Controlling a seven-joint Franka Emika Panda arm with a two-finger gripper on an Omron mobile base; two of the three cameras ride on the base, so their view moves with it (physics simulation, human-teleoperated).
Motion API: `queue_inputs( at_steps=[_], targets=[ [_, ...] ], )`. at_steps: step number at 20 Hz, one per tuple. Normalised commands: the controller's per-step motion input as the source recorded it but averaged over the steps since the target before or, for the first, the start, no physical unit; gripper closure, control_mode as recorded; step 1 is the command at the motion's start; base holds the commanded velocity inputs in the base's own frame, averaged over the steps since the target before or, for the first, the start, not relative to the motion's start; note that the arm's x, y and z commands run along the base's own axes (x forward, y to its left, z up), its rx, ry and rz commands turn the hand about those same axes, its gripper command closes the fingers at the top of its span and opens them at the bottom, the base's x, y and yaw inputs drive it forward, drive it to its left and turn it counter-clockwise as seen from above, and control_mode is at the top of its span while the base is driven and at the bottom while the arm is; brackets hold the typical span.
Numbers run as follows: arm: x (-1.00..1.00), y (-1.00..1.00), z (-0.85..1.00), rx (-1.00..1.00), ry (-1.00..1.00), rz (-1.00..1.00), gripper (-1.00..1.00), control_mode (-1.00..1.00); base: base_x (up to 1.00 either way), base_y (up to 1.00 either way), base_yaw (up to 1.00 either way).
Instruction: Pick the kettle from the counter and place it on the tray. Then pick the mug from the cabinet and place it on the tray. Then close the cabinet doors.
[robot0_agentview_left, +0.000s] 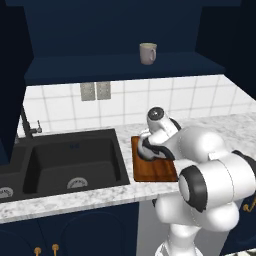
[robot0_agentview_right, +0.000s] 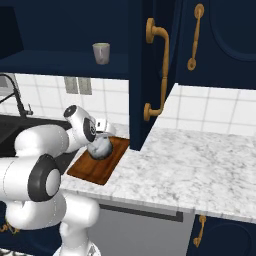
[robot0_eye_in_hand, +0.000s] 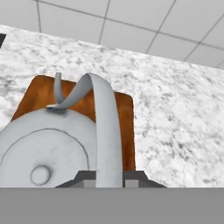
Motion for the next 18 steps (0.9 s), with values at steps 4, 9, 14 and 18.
queue_inputs(
  at_steps=[4, 9, 14, 18],
  targets=[
    [0.11, 0.00, -0.15, 0.01, 0.00, 0.00, 1.00, -1.00, 0.00, 0.00, 0.00],
    [0.29, -0.01, -0.07, 0.01, 0.01, 0.00, 1.00, -1.00, 0.00, 0.00, 0.00],
    [0.05, 0.00, -0.14, 0.00, 0.00, 0.00, -1.00, -1.00, 0.00, 0.00, 0.00],
    [0.00, 0.00, -0.07, 0.00, 0.01, 0.00, -1.00, -1.00, 0.00, 0.00, 0.00]
  ],
)
